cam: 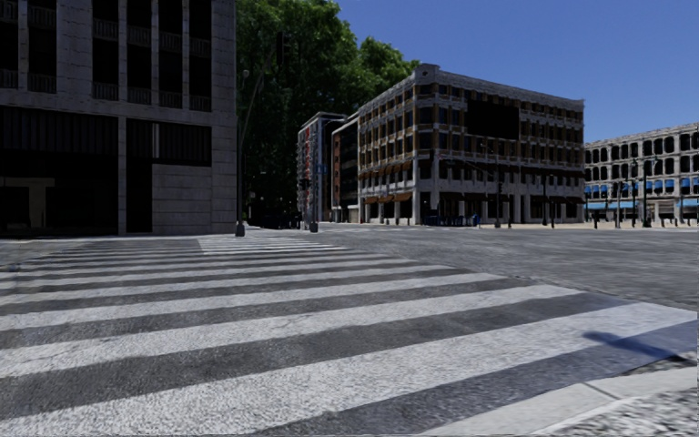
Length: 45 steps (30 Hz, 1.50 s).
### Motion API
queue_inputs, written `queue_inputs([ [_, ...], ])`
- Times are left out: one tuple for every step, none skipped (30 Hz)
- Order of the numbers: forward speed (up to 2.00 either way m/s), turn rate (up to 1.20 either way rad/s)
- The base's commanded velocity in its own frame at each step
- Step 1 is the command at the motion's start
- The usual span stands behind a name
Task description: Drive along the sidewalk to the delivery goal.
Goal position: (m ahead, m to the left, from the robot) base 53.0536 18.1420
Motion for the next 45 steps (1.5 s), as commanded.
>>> queue_inputs([
  [2.00,1.01],
  [2.00,1.01],
  [2.00,1.01],
  [2.00,1.01],
  [2.00,1.01],
  [2.00,1.01],
  [2.00,1.01],
  [2.00,1.01],
  [2.00,1.01],
  [2.00,1.01],
  [2.00,0.86],
  [2.00,0.86],
  [2.00,0.48],
  [2.00,0.41],
  [2.00,0.35],
  [2.00,0.35],
  [2.00,0.16],
  [2.00,0.03],
  [2.00,0.00],
  [2.00,0.00],
  [2.00,0.00],
  [2.00,0.00],
  [2.00,0.00],
  [2.00,0.00],
  [2.00,0.00],
  [2.00,0.00],
  [2.00,0.00],
  [2.00,0.00],
  [2.00,0.00],
  [2.00,0.00],
  [2.00,-0.38],
  [2.00,-1.20],
  [2.00,-1.20],
  [2.00,-1.20],
  [2.00,-1.20],
  [2.00,-0.31],
  [2.00,0.00],
  [2.00,0.00],
  [2.00,0.00],
  [2.00,0.00],
  [2.00,0.00],
  [2.00,0.00],
  [2.00,0.00],
  [2.00,0.00],
  [2.00,0.00],
])
